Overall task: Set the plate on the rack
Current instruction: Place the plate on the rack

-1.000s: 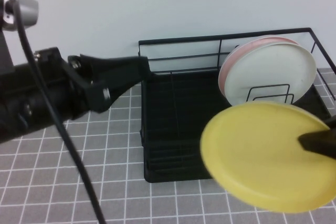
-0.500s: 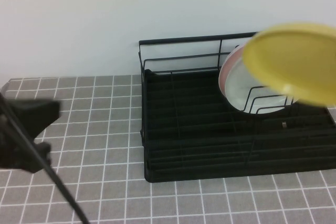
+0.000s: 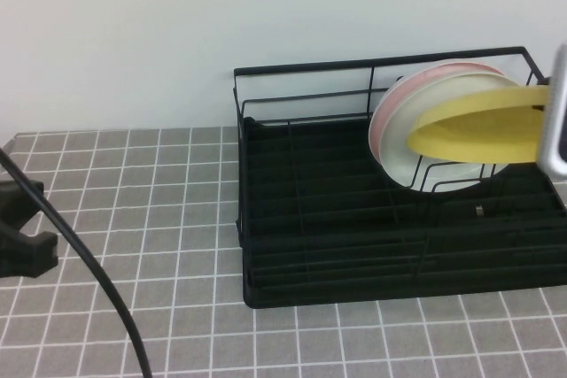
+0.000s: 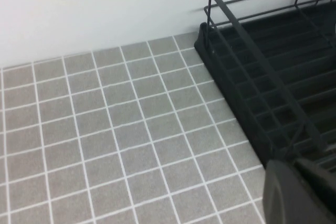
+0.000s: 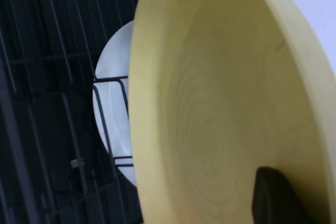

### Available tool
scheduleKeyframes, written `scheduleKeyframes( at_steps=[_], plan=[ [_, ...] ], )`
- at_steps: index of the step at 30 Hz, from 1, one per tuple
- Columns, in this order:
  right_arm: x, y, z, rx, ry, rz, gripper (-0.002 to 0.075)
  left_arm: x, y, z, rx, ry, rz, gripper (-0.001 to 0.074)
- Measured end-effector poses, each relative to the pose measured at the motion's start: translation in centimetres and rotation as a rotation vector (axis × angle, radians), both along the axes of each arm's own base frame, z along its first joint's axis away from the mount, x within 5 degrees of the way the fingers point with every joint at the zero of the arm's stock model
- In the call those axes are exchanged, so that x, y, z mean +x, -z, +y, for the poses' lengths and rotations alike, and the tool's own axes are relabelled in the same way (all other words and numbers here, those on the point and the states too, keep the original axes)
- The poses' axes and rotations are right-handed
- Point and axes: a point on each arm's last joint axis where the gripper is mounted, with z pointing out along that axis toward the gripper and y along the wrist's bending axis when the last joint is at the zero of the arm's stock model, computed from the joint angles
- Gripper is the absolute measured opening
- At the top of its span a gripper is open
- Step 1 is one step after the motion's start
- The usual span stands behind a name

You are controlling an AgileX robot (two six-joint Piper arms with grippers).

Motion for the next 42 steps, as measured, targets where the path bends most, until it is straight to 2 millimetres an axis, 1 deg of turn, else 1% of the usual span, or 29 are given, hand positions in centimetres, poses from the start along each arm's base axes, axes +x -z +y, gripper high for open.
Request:
scheduleKeyframes(
  at_steps=[4, 9, 13, 16, 21, 27, 32, 37, 42],
  plan=[
    [1.9, 0.3, 0.6, -0.041, -0.023, 0.027, 0.0103, 0.1, 0.4, 0.1, 0.022, -0.004, -0.002, 0.0000],
    [3.9, -0.8, 1.6, 0.009, -0.037, 0.101, 0.0103, 0.1, 1.5, 0.1, 0.034, -0.003, 0.027, 0.0000],
    [5.5, -1.3, 2.2, 0.006, -0.049, 0.108, 0.0103, 0.1, 1.6, 0.1, 0.036, -0.003, 0.034, 0.0000],
    [6.4, -1.2, 2.5, -0.016, -0.065, 0.112, 0.0103, 0.1, 1.6, 0.1, 0.042, -0.004, 0.032, 0.0000],
    [7.0, 0.0, 2.5, -0.076, -0.080, 0.148, 0.0103, 0.1, 1.6, 0.2, 0.050, -0.005, 0.029, 0.0000],
    [7.5, 0.8, 2.4, -0.138, -0.083, 0.159, 0.0103, 0.1, 1.6, 0.2, 0.056, -0.005, 0.029, 0.0000],
    [8.0, 1.6, 2.5, -0.143, -0.082, 0.169, 0.0103, 0.1, 1.6, 0.2, 0.057, -0.005, 0.030, 0.0000],
    [9.0, 3.0, 2.8, -0.153, -0.082, 0.193, 0.0103, 0.1, 1.6, 0.2, 0.057, -0.005, 0.030, -0.0001],
    [9.7, 4.0, 2.9, -0.155, -0.080, 0.199, 0.0104, 0.1, 1.6, 0.2, 0.057, -0.005, 0.030, -0.0002]
  ],
)
